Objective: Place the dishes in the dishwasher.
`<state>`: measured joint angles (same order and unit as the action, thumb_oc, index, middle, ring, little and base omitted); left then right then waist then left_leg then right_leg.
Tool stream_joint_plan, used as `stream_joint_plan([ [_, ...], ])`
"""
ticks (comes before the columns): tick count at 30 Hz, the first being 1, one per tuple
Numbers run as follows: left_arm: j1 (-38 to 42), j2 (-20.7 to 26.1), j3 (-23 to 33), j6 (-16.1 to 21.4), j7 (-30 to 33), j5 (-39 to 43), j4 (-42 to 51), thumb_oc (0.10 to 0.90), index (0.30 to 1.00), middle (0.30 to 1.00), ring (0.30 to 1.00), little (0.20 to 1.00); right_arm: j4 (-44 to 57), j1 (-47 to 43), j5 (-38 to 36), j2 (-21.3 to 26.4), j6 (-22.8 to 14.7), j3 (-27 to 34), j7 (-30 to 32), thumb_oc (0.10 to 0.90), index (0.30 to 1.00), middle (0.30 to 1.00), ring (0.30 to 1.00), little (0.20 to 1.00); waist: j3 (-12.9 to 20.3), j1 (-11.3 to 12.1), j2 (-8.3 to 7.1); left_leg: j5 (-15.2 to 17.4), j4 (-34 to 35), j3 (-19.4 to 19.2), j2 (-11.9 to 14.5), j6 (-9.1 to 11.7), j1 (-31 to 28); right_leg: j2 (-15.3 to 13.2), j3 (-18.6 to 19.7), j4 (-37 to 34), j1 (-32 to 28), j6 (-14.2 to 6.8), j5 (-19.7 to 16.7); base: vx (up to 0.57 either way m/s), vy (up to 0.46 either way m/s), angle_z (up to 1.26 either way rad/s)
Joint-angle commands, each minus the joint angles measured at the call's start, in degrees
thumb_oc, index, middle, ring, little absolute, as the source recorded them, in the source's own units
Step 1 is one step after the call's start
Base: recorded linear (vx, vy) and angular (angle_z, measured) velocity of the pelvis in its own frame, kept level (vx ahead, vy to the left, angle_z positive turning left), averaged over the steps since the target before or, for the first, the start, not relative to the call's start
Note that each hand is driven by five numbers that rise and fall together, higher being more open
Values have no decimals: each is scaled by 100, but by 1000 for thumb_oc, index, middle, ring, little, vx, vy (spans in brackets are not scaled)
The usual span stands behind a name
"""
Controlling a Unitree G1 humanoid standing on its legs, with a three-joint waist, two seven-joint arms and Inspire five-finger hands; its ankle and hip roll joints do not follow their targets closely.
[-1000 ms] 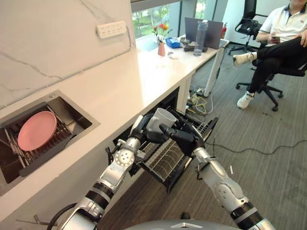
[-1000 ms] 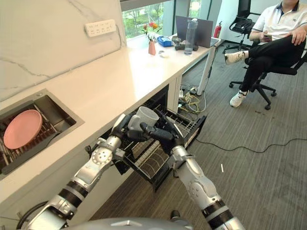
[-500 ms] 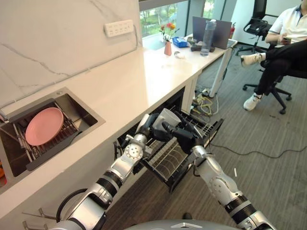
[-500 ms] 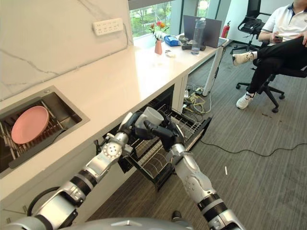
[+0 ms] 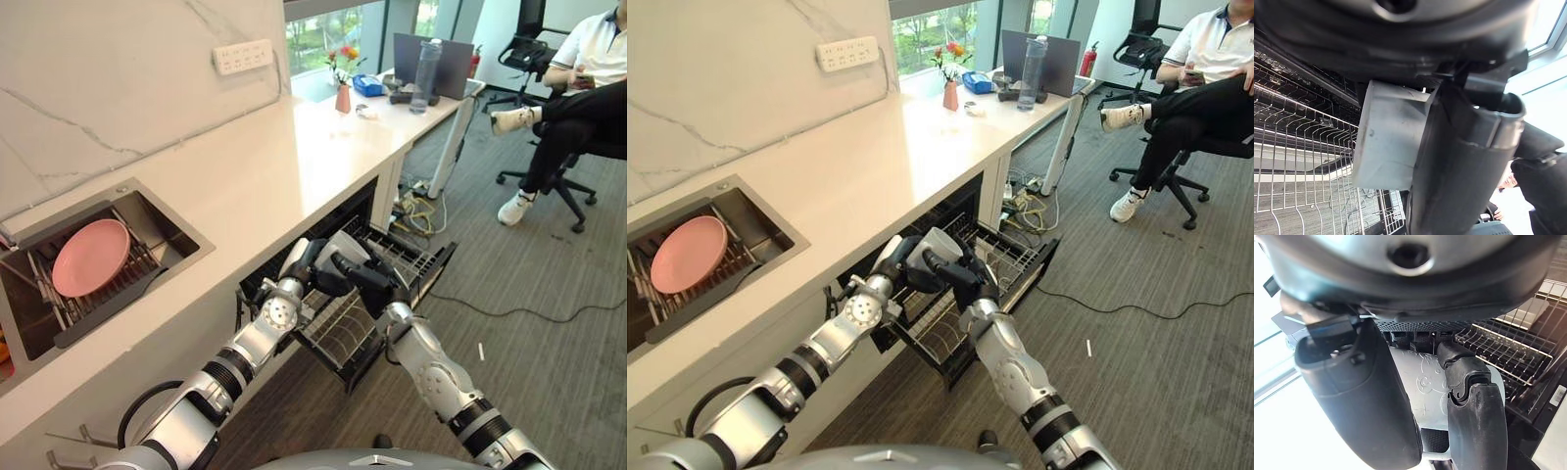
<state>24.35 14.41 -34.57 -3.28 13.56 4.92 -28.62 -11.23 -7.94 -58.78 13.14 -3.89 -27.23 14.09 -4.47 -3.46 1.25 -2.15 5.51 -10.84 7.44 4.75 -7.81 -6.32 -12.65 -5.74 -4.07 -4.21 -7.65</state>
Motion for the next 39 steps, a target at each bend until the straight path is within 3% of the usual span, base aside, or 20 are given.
stream_joint_plan([
  [1,1487,-429,-556,752,-63,-206,452,400,300,300,300,300,349,-1177,209,-848,-159,-512,-453,800,900,900,900,900,21,66,-64,343,-51,224,29,135,23,-651,114,74,-137,-748,354,0,0,0],
  [6,1471,-469,-548,770,-92,-84,483,400,300,300,300,300,274,-1199,105,-877,-189,-483,-464,800,900,900,900,900,25,62,-62,343,-51,242,22,131,22,-642,101,74,-137,-750,371,0,0,0],
  [16,1631,-666,-658,728,13,-44,353,400,300,300,300,300,119,-1234,-804,-1361,-616,-433,-330,800,900,900,900,900,39,32,-52,358,-51,273,16,139,4,-635,110,74,-135,-748,387,0,0,0],
  [21,1553,-545,-623,772,-80,2,487,400,300,300,300,300,160,-1209,-162,-1033,-351,-522,-369,800,900,900,900,900,35,58,-69,379,-51,291,-1,131,8,-639,96,74,-152,-742,385,0,0,0],
  [34,1542,-533,-676,759,-381,23,601,400,300,300,300,300,161,-1487,-765,-738,-143,-606,-953,800,900,900,900,900,41,126,-128,366,-51,342,18,142,-8,-631,71,74,-192,-734,437,1,-1,1],
  [39,1553,-487,-775,804,-653,8,706,400,300,300,300,300,155,-1681,-851,-327,96,-719,-1346,800,900,900,900,900,56,156,-167,372,-51,375,30,153,-2,-624,37,74,-191,-742,461,3,-6,6],
])
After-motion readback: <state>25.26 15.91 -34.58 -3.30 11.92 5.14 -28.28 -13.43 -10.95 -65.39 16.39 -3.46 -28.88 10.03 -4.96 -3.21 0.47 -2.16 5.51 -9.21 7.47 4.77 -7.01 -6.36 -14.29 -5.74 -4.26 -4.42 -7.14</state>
